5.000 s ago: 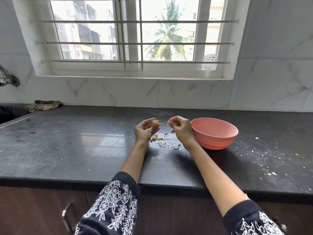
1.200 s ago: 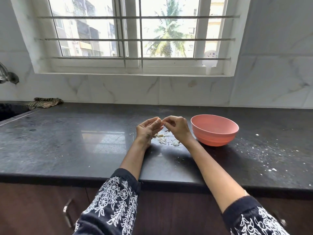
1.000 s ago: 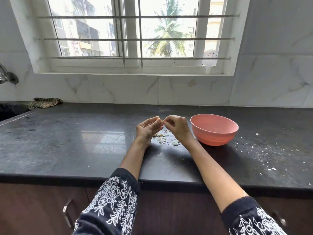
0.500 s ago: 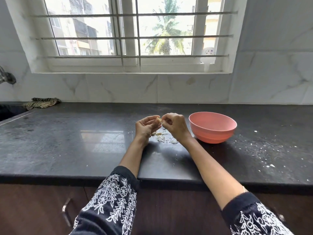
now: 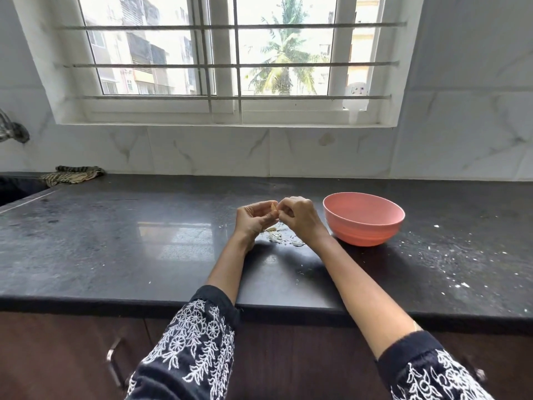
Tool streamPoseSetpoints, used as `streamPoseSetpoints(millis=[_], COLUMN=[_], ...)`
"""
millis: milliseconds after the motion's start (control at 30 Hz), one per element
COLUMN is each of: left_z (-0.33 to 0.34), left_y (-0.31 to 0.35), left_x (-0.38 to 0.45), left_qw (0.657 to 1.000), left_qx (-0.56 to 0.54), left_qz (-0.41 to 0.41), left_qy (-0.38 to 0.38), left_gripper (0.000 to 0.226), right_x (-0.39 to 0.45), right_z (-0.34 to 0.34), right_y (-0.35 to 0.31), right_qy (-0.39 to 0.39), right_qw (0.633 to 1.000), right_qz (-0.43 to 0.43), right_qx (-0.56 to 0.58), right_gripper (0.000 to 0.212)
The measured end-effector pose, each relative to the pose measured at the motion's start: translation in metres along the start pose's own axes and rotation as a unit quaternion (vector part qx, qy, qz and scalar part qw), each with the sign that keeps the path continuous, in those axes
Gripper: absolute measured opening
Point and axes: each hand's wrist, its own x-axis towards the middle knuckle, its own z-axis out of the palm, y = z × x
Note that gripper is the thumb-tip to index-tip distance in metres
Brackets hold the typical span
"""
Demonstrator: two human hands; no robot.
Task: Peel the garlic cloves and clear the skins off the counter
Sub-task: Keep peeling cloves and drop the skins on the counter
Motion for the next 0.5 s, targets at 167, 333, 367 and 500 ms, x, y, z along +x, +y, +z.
streamPoseSetpoints(millis=[167,333,367,500], left_z=[0.0007,0.0004,0.0010,0.0020], left_y=[-0.0005,0.0000,0.0000,0.0016], left_x=[-0.0012,-0.0018,-0.0019,-0.0026], left_qw=[1.000,1.000,1.000,1.000], left_qx=[0.028,0.027,0.024,0.014], left_qz=[0.002,-0.004,-0.007,-0.016], left_qy=[-0.001,-0.005,-0.005,-0.001], left_gripper=[0.029,0.030,0.030,0.026], right_x=[0.0015,0.0018,0.0018,0.0024], right_z=[-0.0047,-0.0045,-0.0049,-0.0052], right_y=[0.0018,0.0027,0.0029,0.0049], right_qy=[0.052,0.069,0.076,0.092], right_qw=[0.999,0.996,0.995,0.992], right_qz=[0.015,0.048,0.055,0.082], right_qx=[-0.005,-0.021,-0.025,-0.037], right_gripper=[0.007,0.007,0.007,0.009])
